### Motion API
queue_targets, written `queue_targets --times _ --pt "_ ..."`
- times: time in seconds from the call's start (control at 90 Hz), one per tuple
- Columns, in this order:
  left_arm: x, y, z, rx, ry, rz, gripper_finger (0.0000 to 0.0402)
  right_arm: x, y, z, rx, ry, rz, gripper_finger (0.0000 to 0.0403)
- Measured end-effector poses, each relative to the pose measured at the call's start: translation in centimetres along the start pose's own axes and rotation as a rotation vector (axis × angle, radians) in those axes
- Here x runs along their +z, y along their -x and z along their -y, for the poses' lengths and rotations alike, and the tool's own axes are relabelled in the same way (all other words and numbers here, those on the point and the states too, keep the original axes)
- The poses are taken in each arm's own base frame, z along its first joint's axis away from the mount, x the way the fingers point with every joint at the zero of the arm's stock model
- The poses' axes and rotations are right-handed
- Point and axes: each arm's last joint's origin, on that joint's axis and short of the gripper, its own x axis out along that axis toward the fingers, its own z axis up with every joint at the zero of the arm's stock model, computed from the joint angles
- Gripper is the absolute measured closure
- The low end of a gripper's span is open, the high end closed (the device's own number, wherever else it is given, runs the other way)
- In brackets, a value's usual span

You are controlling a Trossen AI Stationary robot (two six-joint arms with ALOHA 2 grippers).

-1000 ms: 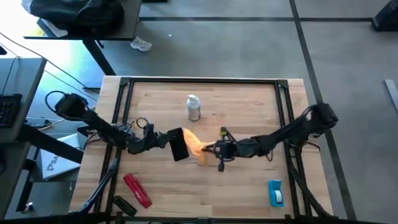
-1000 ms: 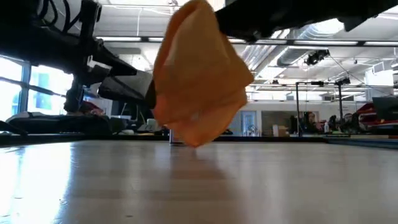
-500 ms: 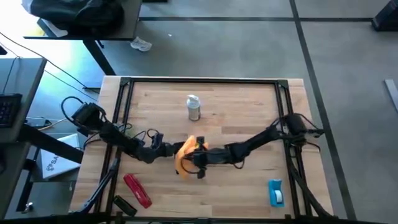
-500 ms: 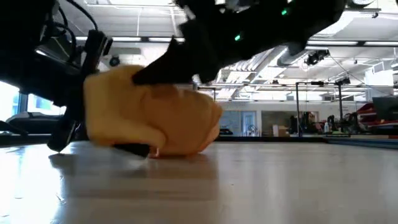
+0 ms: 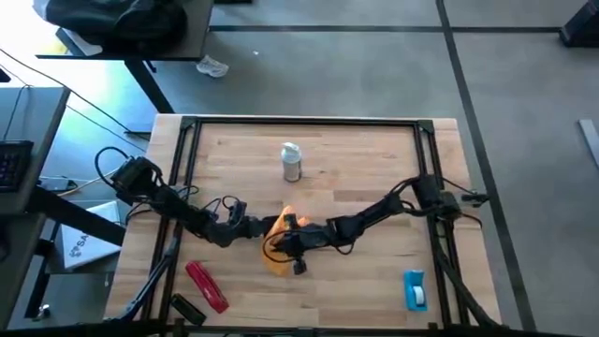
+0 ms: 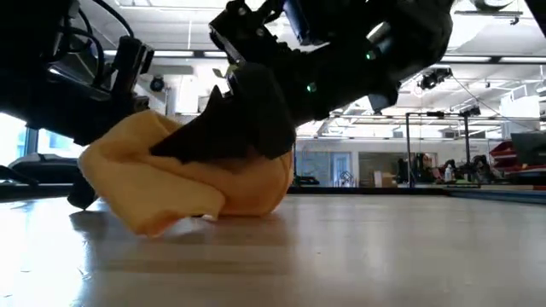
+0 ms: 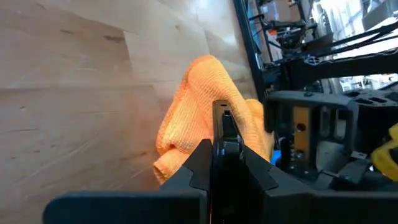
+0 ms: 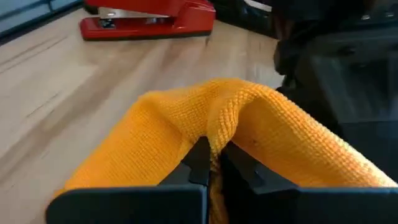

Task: Apply microfiber cloth
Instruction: Wipe the front and back of the cellphone with the yellow microfiber cloth

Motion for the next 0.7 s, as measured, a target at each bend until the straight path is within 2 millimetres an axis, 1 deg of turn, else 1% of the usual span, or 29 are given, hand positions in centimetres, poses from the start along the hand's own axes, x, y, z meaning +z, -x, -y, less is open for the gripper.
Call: queue_targets --times 0.078,0.144,0.256,0.344,0.456,0.7 --pt "0.1 0.0 -0.1 0.004 -0.008 0.012 0.0387 0.0 0.0 0.6 -0.138 0.031 -0.021 0.0403" --pt "0.1 0.0 -0.1 0.003 -0.009 0.014 0.0387 0.0 0.0 1.2 -0.222 0.057 -0.027 0.0403" --pt "0.1 0.0 -0.1 0.003 -0.006 0.014 0.0387 0.1 -0.1 1.7 -0.262 0.032 -0.011 0.0403" --pt "0.1 0.0 -0.1 0.004 -0.008 0.013 0.0387 0.3 -0.1 1.7 -0.237 -0.018 0.025 0.0403" --pt "0.0 0.0 -0.1 0.003 -0.015 0.004 0.0387 0.5 -0.2 1.5 -0.136 -0.031 0.074 0.0403" --pt "0.0 0.0 0.0 -0.008 -0.004 0.013 0.0387 0.5 -0.2 1.2 -0.052 -0.028 0.081 0.0403"
